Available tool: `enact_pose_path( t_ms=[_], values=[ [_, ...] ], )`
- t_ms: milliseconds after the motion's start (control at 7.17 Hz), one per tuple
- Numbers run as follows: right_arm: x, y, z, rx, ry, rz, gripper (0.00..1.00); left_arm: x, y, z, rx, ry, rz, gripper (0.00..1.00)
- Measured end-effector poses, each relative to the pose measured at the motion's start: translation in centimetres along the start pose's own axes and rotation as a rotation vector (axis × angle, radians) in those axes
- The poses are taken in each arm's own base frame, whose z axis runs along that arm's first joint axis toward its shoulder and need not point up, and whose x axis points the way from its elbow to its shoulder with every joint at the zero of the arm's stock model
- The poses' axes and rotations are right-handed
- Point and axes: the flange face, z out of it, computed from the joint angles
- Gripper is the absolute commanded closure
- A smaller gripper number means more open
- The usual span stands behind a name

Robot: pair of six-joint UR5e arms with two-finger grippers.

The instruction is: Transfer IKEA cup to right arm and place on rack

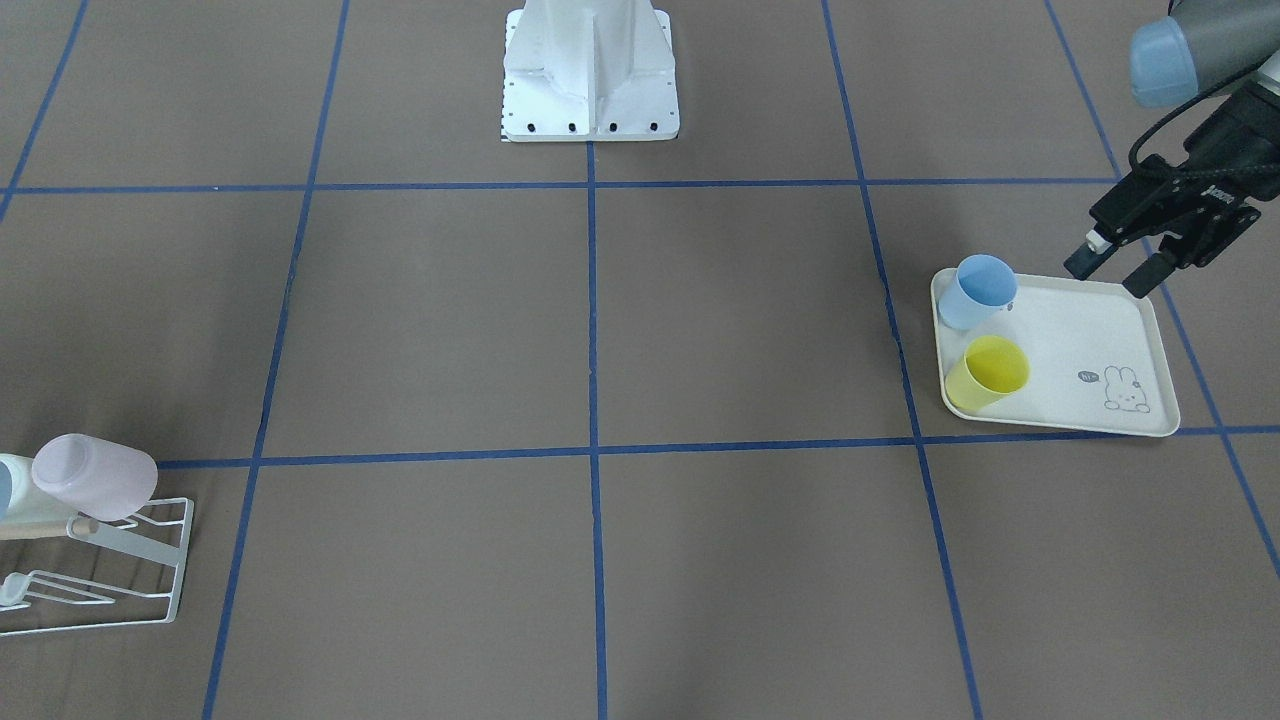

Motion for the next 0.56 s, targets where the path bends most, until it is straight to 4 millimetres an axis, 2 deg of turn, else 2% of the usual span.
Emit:
enact_pose_path(
  t_ms=[140, 558],
  values=[
    [0.2, -1.3, 1.1, -0.039, 0.016, -0.001, 0.71, -0.2, 0.1, -0.1, 0.003, -0.004, 0.003, 0.00],
    [0.8, -2.2, 4.6, -0.104, 0.029, -0.003, 0.74, -0.8, 0.3, -0.1, 0.010, -0.016, 0.000, 0.00]
  ],
)
